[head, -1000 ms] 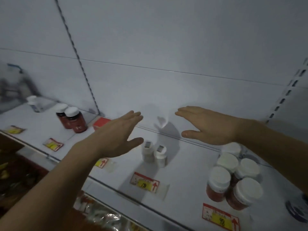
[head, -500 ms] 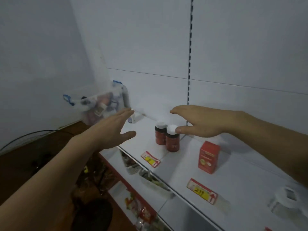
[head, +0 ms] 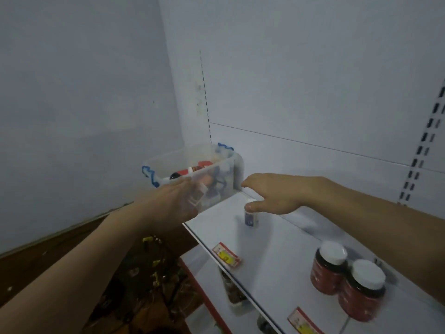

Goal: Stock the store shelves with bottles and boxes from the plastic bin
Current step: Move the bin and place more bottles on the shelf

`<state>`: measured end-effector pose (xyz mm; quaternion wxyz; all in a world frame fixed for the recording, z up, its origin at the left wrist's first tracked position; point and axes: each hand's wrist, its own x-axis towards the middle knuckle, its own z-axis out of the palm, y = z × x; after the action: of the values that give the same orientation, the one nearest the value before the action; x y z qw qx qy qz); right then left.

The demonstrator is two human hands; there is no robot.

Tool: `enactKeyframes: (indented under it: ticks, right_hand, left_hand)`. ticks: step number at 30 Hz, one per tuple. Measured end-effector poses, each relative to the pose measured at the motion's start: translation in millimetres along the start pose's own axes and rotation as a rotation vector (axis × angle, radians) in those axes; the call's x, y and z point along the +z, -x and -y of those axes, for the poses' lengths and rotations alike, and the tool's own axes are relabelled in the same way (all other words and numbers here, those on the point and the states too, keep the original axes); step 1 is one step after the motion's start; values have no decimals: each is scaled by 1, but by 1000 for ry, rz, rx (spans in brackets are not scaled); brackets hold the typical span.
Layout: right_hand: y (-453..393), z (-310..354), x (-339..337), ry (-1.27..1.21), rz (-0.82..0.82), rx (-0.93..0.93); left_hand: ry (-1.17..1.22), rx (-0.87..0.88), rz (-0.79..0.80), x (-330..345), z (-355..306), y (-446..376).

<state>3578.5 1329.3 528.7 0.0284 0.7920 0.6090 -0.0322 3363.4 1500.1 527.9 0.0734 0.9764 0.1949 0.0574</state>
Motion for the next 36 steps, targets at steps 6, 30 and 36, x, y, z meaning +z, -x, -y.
enactKeyframes:
  ticks: [6,30,36]
  right_hand:
    - [-121,-25,-27,-63,-39,-26]
    - [-397,-57,43,-204,-10,-40]
    - [-379,-48,26,-707,-195,-92]
  left_hand:
    - [-117,-115,-7,-1,85,-78]
    - [166,-73,50,31,191,-245]
    - [323,106,-6,30,206,-261]
